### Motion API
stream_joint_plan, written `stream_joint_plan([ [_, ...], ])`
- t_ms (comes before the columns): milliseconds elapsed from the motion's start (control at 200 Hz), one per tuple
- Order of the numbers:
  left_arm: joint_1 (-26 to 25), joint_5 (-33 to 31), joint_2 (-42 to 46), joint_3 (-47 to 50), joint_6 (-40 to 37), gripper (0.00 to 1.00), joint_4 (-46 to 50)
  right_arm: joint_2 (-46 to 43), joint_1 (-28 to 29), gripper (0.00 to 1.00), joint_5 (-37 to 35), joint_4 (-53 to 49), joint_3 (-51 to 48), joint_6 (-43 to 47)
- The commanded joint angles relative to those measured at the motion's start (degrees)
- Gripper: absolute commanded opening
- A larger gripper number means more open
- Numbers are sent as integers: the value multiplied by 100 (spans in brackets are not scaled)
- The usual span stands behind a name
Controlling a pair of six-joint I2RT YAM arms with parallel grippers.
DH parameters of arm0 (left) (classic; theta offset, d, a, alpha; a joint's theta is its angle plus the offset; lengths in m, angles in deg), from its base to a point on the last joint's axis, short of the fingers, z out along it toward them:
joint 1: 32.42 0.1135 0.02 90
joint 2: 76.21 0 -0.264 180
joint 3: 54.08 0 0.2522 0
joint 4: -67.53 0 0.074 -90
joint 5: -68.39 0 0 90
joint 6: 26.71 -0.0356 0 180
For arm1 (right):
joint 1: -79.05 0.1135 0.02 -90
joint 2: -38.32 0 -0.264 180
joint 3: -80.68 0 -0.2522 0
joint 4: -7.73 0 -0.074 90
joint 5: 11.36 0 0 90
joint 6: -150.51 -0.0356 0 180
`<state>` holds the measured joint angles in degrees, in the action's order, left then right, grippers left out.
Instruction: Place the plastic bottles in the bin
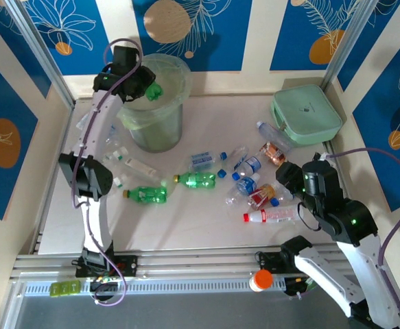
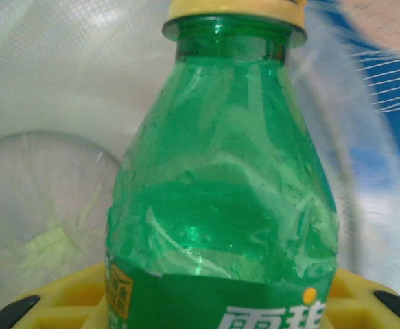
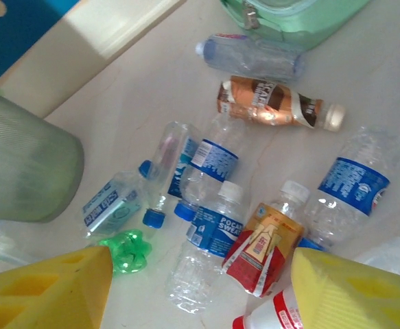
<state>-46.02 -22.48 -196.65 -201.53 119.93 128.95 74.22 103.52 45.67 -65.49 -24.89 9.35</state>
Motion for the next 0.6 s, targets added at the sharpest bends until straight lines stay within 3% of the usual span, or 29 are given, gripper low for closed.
stream_joint_plan([
  [0, 31, 146, -308, -333, 527, 15, 511, 72, -21, 70, -288, -77, -58, -294],
  [260, 41, 394, -1532, -1330, 1015, 19, 1188, 391, -21, 70, -469, 87, -349, -164],
  [470, 42, 274, -1640, -1258, 946, 47, 1114, 550, -21, 70, -443, 241, -423, -123],
  [595, 42, 708, -1558, -930, 907, 52, 611, 524, -21, 71, -524, 219, -472, -44],
])
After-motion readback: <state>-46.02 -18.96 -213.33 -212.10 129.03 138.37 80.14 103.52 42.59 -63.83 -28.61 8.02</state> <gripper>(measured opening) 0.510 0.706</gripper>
